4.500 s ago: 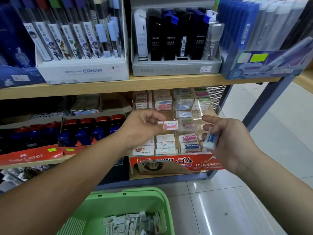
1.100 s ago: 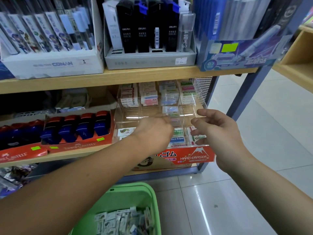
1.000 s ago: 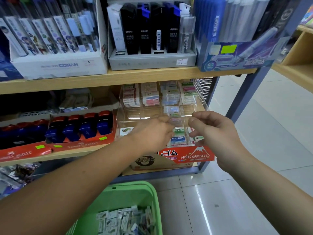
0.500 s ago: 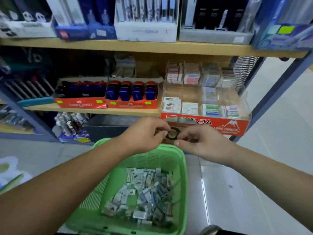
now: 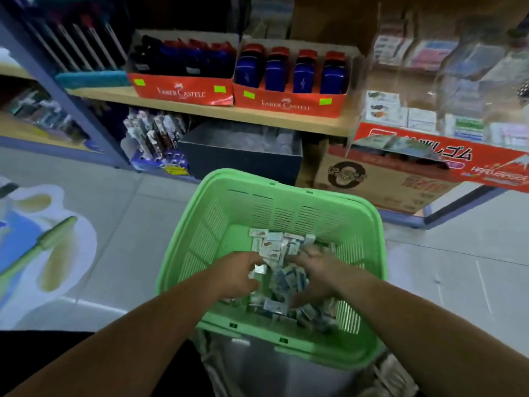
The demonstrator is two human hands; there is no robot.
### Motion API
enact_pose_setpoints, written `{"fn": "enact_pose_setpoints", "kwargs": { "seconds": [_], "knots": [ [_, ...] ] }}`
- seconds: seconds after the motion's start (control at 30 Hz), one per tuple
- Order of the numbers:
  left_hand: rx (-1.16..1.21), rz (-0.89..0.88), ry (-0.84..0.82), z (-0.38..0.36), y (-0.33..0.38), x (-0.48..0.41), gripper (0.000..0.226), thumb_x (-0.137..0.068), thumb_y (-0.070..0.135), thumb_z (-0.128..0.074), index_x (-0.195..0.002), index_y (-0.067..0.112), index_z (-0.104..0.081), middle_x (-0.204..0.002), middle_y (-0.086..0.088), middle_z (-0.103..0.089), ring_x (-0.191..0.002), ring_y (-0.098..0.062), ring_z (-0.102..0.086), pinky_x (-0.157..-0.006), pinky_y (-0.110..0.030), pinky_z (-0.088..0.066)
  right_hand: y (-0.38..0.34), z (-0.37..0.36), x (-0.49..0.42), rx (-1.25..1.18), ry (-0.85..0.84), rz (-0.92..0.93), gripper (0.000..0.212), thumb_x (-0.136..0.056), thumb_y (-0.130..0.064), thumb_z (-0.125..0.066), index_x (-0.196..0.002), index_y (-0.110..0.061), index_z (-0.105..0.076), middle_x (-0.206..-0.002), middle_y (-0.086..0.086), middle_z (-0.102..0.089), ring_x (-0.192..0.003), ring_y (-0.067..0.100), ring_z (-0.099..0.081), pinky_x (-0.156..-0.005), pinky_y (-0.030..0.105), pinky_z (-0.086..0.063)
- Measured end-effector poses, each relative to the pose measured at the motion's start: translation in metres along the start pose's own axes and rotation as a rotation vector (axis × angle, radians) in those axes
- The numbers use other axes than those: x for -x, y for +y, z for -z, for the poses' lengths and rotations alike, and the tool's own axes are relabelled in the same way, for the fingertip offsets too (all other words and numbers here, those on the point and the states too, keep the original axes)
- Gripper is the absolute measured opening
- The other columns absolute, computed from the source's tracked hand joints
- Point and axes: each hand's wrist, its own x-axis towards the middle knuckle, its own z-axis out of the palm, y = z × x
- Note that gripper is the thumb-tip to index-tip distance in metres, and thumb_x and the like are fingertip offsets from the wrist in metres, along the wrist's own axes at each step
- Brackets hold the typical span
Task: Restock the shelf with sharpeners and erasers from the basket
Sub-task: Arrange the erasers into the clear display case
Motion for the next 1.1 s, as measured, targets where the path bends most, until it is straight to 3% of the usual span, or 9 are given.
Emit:
{"fn": "enact_pose_setpoints", "kwargs": {
  "seconds": [0.1,0.2,0.37,0.47,0.6,0.77,0.97,1.03,1.1],
  "knots": [
    [0.037,0.044,-0.011,-0.008,-0.021,-0.006,0.059,-0.092,0.03,-0.074,-0.147,0.023,-0.053,-0.142,-0.002,-0.061,-0.116,-0.019,-0.064,-0.094,-0.026,-0.048,0.002,-0.024,-0.038,-0.175,0.075,-0.12,0.14,-0.064,-0.065,-0.09,-0.163,-0.047,0.008,-0.173,-0.001,0.019,-0.158,0.045,0.009,-0.124,0.07,-0.006],
    [0.089,0.057,0.012,-0.011,-0.026,-0.015,0.058,-0.091,0.034,-0.074,-0.145,0.026,-0.055,-0.138,0.001,-0.063,-0.106,-0.016,-0.064,-0.093,-0.026,-0.05,-0.002,-0.048,-0.064,-0.155,0.107,-0.202,0.154,-0.056,-0.076,-0.087,-0.161,-0.042,0.02,-0.169,0.004,0.032,-0.155,0.052,0.011,-0.12,0.075,0.003],
    [0.139,0.077,0.024,-0.016,-0.032,-0.025,0.055,-0.091,0.032,-0.075,-0.142,0.024,-0.057,-0.136,-0.001,-0.064,-0.112,-0.019,-0.064,-0.1,-0.031,-0.051,-0.007,-0.066,-0.073,0.061,0.195,-0.132,0.147,-0.061,-0.086,-0.075,-0.165,-0.027,0.011,-0.171,0.012,-0.019,-0.152,0.041,-0.024,-0.125,0.06,-0.016],
    [0.139,0.1,0.002,-0.018,-0.034,-0.026,0.054,-0.092,0.028,-0.074,-0.142,0.02,-0.057,-0.139,-0.004,-0.062,-0.118,-0.021,-0.062,-0.103,-0.033,-0.051,-0.007,-0.063,-0.075,-0.003,0.169,-0.123,0.145,-0.061,-0.08,-0.081,-0.165,-0.03,0.007,-0.168,0.008,-0.029,-0.148,0.039,-0.033,-0.119,0.052,-0.036],
    [0.11,0.108,-0.036,-0.018,-0.033,-0.03,0.053,-0.093,0.028,-0.074,-0.142,0.019,-0.058,-0.14,-0.005,-0.061,-0.12,-0.023,-0.061,-0.103,-0.033,-0.05,-0.005,-0.062,-0.074,-0.176,0.2,-0.096,0.123,-0.072,-0.06,-0.087,-0.161,-0.037,-0.006,-0.16,0.008,-0.042,-0.124,0.029,-0.06,-0.098,0.039,-0.055],
    [0.084,0.101,-0.018,-0.012,-0.029,-0.049,0.056,-0.093,0.029,-0.075,-0.144,0.017,-0.056,-0.142,-0.008,-0.061,-0.119,-0.024,-0.063,-0.102,-0.037,-0.052,-0.002,-0.058,-0.073,-0.388,0.186,-0.076,0.105,-0.078,-0.033,-0.09,-0.157,-0.038,-0.02,-0.15,0.011,-0.05,-0.108,0.029,-0.067,-0.094,0.042,-0.059],
    [-0.047,-0.021,0.011,-0.022,-0.006,-0.098,0.1,-0.079,0.041,-0.085,-0.16,0.023,-0.031,-0.164,-0.012,-0.027,-0.147,-0.034,-0.034,-0.118,-0.043,-0.037,0.007,-0.032,-0.076,-0.73,0.283,-0.15,0.044,-0.091,-0.019,-0.076,-0.131,-0.023,-0.059,-0.116,0.003,-0.065,-0.112,0.029,-0.066,-0.086,0.031,-0.052],
    [-0.063,-0.018,0.027,-0.029,0.0,-0.113,0.111,-0.073,0.043,-0.089,-0.161,0.034,-0.023,-0.163,-0.012,-0.019,-0.147,-0.038,-0.026,-0.117,-0.051,-0.036,0.013,-0.027,-0.072,-0.855,0.317,-0.149,0.034,-0.09,-0.016,-0.076,-0.123,-0.018,-0.067,-0.114,0.003,-0.072,-0.107,0.027,-0.069,-0.089,0.035,-0.056],
    [-0.113,-0.015,0.118,-0.039,0.0,-0.122,0.112,-0.067,0.05,-0.091,-0.157,0.041,-0.025,-0.155,-0.01,-0.025,-0.141,-0.038,-0.029,-0.112,-0.053,-0.04,0.017,-0.022,-0.065,-1.046,0.313,-0.18,0.025,-0.091,-0.006,-0.072,-0.115,-0.012,-0.068,-0.106,0.008,-0.076,-0.091,0.025,-0.073,-0.077,0.035,-0.06]
  ]
}}
